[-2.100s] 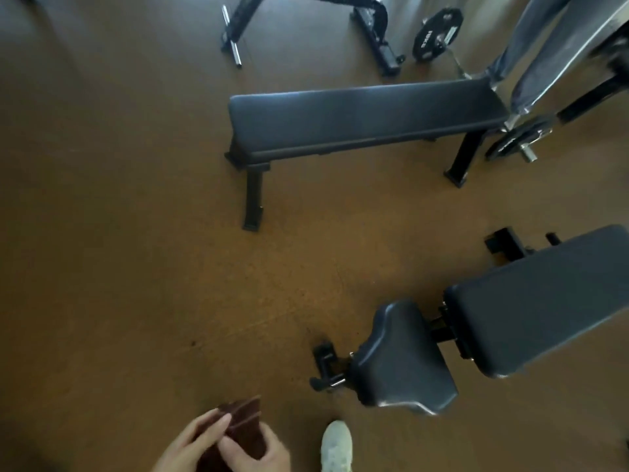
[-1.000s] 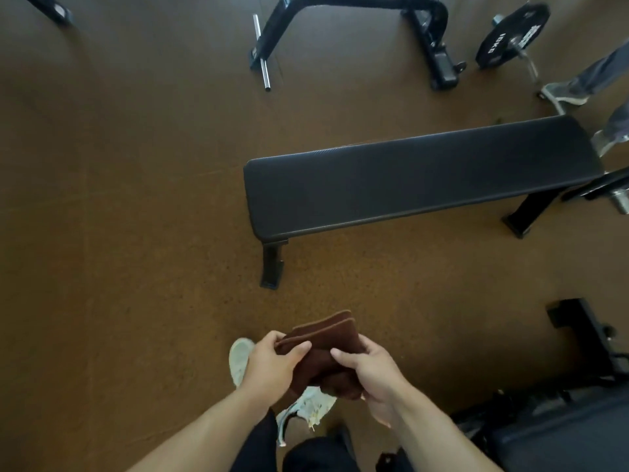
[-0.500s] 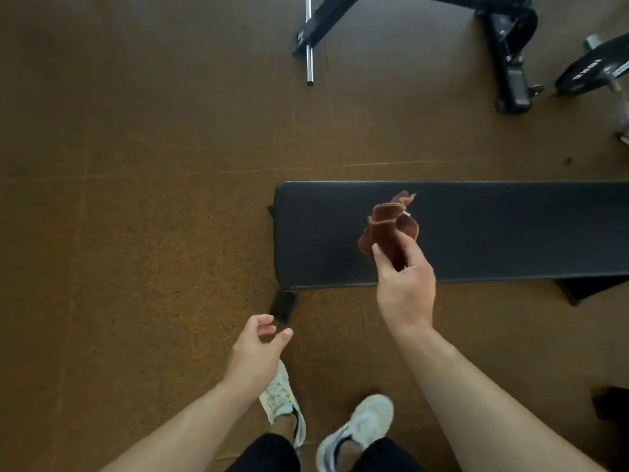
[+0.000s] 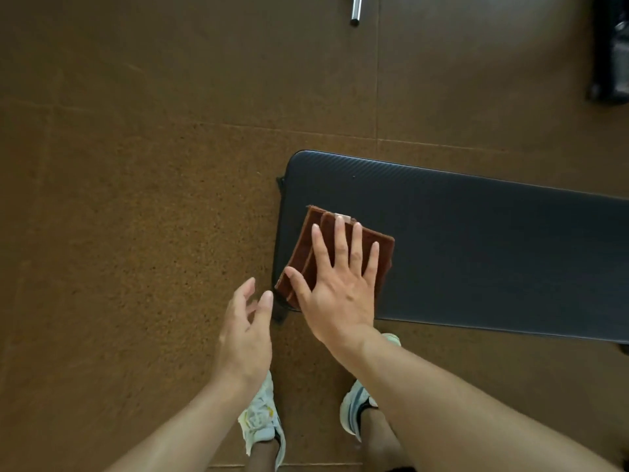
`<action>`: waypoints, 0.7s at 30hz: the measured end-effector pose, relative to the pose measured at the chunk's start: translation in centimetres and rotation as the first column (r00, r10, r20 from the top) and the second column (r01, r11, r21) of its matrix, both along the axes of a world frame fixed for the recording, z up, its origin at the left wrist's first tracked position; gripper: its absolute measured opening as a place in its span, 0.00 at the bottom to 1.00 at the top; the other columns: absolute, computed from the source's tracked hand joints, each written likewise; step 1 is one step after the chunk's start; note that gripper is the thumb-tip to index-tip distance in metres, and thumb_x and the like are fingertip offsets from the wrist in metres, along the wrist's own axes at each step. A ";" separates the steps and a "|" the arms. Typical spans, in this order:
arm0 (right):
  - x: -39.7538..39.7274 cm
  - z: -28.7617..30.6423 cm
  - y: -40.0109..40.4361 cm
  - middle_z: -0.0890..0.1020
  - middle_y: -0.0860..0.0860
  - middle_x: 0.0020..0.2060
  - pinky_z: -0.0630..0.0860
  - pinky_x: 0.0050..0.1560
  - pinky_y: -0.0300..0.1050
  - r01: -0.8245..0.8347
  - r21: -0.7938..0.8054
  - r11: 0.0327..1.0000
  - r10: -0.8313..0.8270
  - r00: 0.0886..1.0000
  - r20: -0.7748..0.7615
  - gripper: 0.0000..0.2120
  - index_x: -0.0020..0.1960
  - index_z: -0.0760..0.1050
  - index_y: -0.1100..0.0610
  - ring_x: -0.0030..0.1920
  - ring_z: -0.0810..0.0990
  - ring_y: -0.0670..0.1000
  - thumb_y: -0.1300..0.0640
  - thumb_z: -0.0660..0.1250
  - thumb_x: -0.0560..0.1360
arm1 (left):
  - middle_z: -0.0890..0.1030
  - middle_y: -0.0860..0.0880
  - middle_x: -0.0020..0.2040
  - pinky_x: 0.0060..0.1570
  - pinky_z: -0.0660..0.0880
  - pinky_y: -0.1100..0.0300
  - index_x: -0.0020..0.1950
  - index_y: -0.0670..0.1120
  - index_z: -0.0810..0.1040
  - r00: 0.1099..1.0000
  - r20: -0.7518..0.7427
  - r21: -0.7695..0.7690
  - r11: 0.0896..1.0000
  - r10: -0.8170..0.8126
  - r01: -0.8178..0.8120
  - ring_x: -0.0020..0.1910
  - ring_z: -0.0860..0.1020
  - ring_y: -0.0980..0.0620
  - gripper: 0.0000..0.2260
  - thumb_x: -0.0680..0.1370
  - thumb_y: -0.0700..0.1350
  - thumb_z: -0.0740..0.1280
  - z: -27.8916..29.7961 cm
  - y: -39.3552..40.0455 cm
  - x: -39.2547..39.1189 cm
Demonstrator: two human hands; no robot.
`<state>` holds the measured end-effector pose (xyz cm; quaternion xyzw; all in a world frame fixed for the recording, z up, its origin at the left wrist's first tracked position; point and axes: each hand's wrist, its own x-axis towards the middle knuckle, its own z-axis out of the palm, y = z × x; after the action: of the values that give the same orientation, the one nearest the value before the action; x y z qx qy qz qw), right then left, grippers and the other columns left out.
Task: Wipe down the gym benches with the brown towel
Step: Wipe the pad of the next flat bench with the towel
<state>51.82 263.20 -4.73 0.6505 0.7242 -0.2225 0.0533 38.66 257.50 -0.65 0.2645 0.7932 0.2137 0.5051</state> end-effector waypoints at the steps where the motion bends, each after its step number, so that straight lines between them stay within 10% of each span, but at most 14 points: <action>1: 0.1 -0.7 0.9 0.37 0.50 0.85 0.34 0.82 0.63 -0.050 0.042 0.998 0.049 0.999 0.006 0.35 0.86 0.43 0.44 0.83 0.30 0.53 0.30 0.43 0.83 | 0.68 0.55 0.76 0.64 0.63 0.58 0.79 0.58 0.62 1.000 0.001 -0.003 1.000 0.022 -0.022 0.65 0.65 0.62 0.23 0.83 0.59 0.56 -0.4 0.3 0.3; 9: -1.2 -2.1 15.0 0.53 0.47 0.85 0.40 0.83 0.61 -0.230 0.167 0.959 0.224 0.973 0.050 0.32 0.85 0.54 0.45 0.85 0.46 0.53 0.35 0.49 0.83 | 0.64 0.53 0.79 0.72 0.61 0.49 0.80 0.60 0.59 0.996 -0.035 -0.032 0.996 0.081 -0.082 0.77 0.63 0.49 0.25 0.83 0.63 0.51 -2.4 3.3 1.7; 18: 4.9 -1.8 1.9 0.55 0.48 0.85 0.47 0.83 0.64 -0.688 0.169 0.706 0.691 0.721 0.046 0.29 0.85 0.57 0.45 0.85 0.47 0.55 0.40 0.54 0.85 | 0.66 0.51 0.78 0.72 0.63 0.48 0.80 0.58 0.60 0.998 -0.026 -0.010 0.998 0.063 -0.064 0.77 0.64 0.48 0.27 0.83 0.64 0.49 -1.0 5.4 1.7; 21: 3.4 -2.0 9.9 0.60 0.47 0.84 0.45 0.83 0.64 -0.432 0.239 0.869 0.433 0.900 0.051 0.28 0.83 0.61 0.44 0.85 0.52 0.56 0.39 0.53 0.85 | 0.60 0.53 0.81 0.76 0.56 0.48 0.82 0.59 0.55 0.999 -0.052 -0.004 1.000 -0.004 0.004 0.80 0.58 0.50 0.27 0.83 0.64 0.50 -0.6 6.4 2.0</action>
<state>55.27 273.15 -6.70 0.4729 0.8733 -0.1155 0.0198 40.64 263.85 -1.29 0.2705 0.8061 0.2043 0.4851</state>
